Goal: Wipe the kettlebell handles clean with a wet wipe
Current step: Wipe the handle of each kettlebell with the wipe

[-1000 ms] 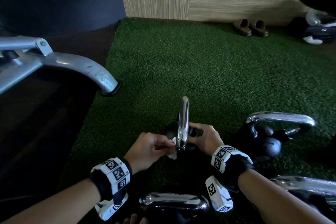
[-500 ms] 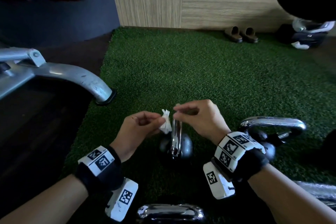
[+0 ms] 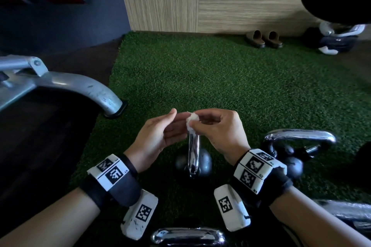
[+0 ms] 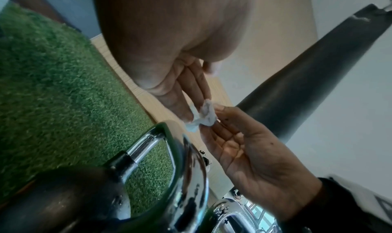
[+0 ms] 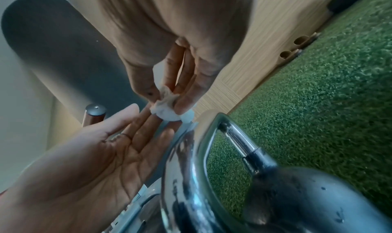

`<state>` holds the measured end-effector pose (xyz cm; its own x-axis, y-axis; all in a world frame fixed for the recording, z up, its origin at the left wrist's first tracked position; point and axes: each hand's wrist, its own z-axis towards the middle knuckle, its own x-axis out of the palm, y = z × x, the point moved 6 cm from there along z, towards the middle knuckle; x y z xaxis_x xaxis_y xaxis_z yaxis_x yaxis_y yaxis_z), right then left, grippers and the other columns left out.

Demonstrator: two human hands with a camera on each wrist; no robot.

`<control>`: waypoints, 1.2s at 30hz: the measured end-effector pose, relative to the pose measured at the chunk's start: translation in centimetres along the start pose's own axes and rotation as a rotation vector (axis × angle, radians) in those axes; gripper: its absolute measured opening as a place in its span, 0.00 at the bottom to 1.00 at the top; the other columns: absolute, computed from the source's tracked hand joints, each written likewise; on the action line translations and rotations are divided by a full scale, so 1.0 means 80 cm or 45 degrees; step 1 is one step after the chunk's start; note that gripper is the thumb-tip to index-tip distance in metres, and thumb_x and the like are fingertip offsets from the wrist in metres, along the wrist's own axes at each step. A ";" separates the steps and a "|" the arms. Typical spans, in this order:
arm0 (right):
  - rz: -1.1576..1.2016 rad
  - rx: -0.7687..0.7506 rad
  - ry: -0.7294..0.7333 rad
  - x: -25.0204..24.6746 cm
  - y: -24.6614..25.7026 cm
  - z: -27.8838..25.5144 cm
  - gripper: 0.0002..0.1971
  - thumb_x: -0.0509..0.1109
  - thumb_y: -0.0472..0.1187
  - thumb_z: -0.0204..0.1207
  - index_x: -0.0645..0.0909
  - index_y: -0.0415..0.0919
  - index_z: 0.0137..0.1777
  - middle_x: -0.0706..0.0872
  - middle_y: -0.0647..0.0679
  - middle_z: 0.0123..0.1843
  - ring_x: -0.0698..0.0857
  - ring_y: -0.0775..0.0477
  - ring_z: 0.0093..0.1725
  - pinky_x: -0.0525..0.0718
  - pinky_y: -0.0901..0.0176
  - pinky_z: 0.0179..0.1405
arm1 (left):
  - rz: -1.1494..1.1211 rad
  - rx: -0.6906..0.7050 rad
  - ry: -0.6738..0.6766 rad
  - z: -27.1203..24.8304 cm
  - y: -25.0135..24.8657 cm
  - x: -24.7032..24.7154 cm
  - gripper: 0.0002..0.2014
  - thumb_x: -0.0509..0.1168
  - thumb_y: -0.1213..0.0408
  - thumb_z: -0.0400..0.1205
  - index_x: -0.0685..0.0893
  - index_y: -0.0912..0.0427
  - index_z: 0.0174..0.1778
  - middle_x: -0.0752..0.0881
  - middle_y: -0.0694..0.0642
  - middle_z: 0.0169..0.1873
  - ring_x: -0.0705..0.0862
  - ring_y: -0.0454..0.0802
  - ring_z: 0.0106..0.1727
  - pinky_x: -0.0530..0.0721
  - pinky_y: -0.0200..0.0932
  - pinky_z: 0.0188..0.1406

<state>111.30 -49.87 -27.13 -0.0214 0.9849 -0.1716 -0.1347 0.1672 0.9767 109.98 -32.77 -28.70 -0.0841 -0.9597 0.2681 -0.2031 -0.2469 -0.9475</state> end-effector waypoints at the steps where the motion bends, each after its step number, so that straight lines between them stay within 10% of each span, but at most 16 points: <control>1: -0.002 0.009 -0.046 -0.005 -0.006 0.004 0.10 0.87 0.41 0.67 0.94 0.47 0.48 0.96 0.51 0.42 0.95 0.47 0.43 0.95 0.41 0.49 | 0.078 0.024 0.001 -0.001 -0.001 0.001 0.16 0.57 0.60 0.93 0.90 0.56 0.63 0.94 0.58 0.57 0.93 0.50 0.59 0.91 0.44 0.57; 6: -0.070 0.224 -0.318 -0.039 -0.068 0.023 0.09 0.87 0.39 0.63 0.93 0.51 0.42 0.95 0.54 0.39 0.95 0.49 0.41 0.95 0.43 0.47 | 0.902 -0.062 0.003 0.007 0.048 -0.039 0.29 0.66 0.77 0.78 0.79 0.43 0.71 0.88 0.50 0.67 0.83 0.56 0.75 0.84 0.53 0.71; 10: -0.185 0.408 -0.400 -0.049 -0.113 0.023 0.08 0.87 0.41 0.60 0.93 0.51 0.38 0.94 0.55 0.36 0.94 0.50 0.39 0.95 0.44 0.47 | 1.744 -0.172 0.597 -0.005 0.132 -0.016 0.62 0.81 0.51 0.72 0.44 0.58 0.91 0.49 0.63 0.91 0.50 0.57 0.92 0.50 0.46 0.91; 13: -0.246 0.449 -0.362 -0.038 -0.129 0.025 0.08 0.87 0.41 0.61 0.93 0.50 0.38 0.94 0.55 0.35 0.94 0.50 0.39 0.95 0.45 0.47 | 1.704 -0.034 0.314 0.003 0.150 -0.007 0.69 0.74 0.25 0.63 0.44 0.53 0.91 0.52 0.57 0.89 0.54 0.57 0.91 0.60 0.53 0.90; 20: -0.414 0.325 -0.178 -0.008 -0.137 0.034 0.08 0.84 0.44 0.72 0.95 0.48 0.51 0.92 0.56 0.39 0.88 0.62 0.40 0.82 0.75 0.43 | 1.552 0.147 0.187 -0.014 0.111 0.016 0.46 0.75 0.52 0.79 0.56 0.53 0.88 0.75 0.52 0.76 0.77 0.51 0.77 0.74 0.40 0.76; 24: -0.483 0.344 -0.185 -0.006 -0.136 0.037 0.08 0.82 0.46 0.74 0.95 0.47 0.52 0.95 0.49 0.45 0.91 0.53 0.45 0.87 0.62 0.51 | 1.499 0.097 0.258 -0.008 0.113 0.003 0.46 0.77 0.50 0.76 0.59 0.49 0.87 0.77 0.52 0.76 0.79 0.51 0.76 0.78 0.49 0.77; 30: -0.413 0.082 -0.349 -0.011 -0.105 0.050 0.08 0.82 0.43 0.75 0.95 0.46 0.53 0.95 0.52 0.46 0.89 0.58 0.41 0.78 0.83 0.41 | 1.413 0.034 0.174 -0.006 0.118 -0.010 0.43 0.79 0.49 0.71 0.64 0.42 0.81 0.85 0.37 0.58 0.87 0.38 0.57 0.83 0.34 0.62; 36: -0.433 0.191 -0.192 -0.008 -0.122 0.042 0.10 0.84 0.41 0.72 0.94 0.47 0.53 0.91 0.57 0.40 0.85 0.69 0.39 0.80 0.82 0.40 | 1.505 0.057 0.265 -0.003 0.117 -0.003 0.46 0.78 0.49 0.74 0.59 0.41 0.84 0.79 0.46 0.72 0.86 0.50 0.67 0.84 0.49 0.71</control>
<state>115.94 -51.99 -36.10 0.1465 0.8660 -0.4781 0.0373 0.4781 0.8775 107.90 -34.81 -37.58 -0.3525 -0.5568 -0.7522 0.1394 0.7635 -0.6305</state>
